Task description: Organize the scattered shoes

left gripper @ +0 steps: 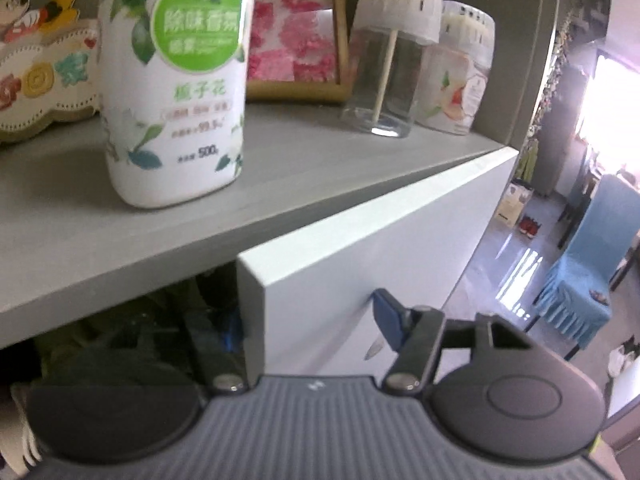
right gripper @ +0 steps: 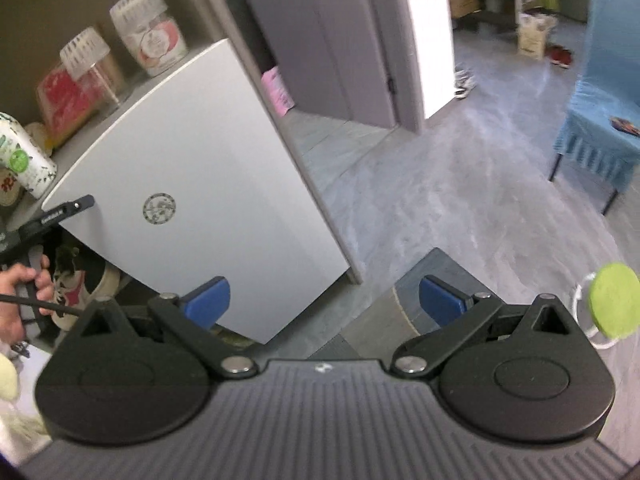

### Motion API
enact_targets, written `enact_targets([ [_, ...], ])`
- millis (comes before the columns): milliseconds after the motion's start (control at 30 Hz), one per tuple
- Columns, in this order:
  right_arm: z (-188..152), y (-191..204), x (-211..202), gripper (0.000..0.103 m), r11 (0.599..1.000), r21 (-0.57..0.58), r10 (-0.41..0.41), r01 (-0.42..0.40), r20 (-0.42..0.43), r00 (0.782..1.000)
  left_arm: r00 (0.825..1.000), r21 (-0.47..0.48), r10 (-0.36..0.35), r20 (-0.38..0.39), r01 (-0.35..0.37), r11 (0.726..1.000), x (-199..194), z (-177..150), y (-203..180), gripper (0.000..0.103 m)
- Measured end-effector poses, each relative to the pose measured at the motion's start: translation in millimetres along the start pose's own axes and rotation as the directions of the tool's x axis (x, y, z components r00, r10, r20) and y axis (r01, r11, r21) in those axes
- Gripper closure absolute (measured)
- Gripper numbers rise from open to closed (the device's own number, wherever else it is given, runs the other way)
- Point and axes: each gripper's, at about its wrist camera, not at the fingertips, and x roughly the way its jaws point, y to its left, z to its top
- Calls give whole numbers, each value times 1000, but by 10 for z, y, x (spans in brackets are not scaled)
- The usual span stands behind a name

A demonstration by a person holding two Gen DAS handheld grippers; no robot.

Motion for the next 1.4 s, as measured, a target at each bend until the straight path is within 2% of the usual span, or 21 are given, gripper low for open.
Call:
enact_targets([
  [67,-370,-135,-252,0,996,80,-43,40,46,998,1000,59,2,-5,-2,998,-33,-15,-53,38],
  [167,-837,-315,-467,0,972,216,-101,91,39,994,999,117,-23,-32,27,993,-115,-66,-136,38],
  [233,-1184,-446,-625,0,937,325,-144,130,19,989,998,145,-40,-56,47,988,-183,-100,-222,37],
  [267,-1418,-510,-732,0,900,410,-161,149,-6,987,996,167,-55,-72,67,984,-237,-138,-301,36],
  [367,-1732,-550,-878,0,848,505,-176,164,-24,984,992,199,-80,-98,98,975,-381,-251,-510,36],
  [433,-1845,-550,-936,0,831,527,-197,175,-15,980,991,175,-78,-111,97,980,-487,-324,-692,36],
  [500,-1935,-553,-1022,0,791,575,-258,209,5,966,991,136,-56,-124,73,988,-558,-360,-837,36],
  [600,-2034,-535,-1061,0,744,647,-261,167,50,964,991,100,-11,-133,25,995,-649,-424,-1060,35],
  [733,-2112,-464,-935,0,760,625,-240,180,13,971,986,75,9,-166,4,997,-690,-417,-1204,35],
  [833,-2218,-489,-928,0,730,668,-230,144,42,972,979,96,0,-203,20,995,-719,-392,-1269,35],
  [1000,-2393,-670,-1032,0,664,741,-269,101,111,957,975,148,-5,-221,38,988,-761,-424,-1456,35],
  [1100,-2517,-775,-1103,0,647,754,-306,113,121,944,973,203,-11,-229,59,977,-822,-500,-1659,36],
  [1233,-2756,-893,-1170,0,612,775,-353,158,89,931,971,258,25,-238,38,966,-897,-581,-1962,40],
  [1333,-2945,-953,-1236,0,575,794,-388,197,52,920,965,306,76,-251,5,952,-904,-599,-2116,48],
  [1400,-3068,-996,-1269,0,549,811,-399,200,44,916,958,330,111,-266,-17,944,-913,-592,-2211,63],
])
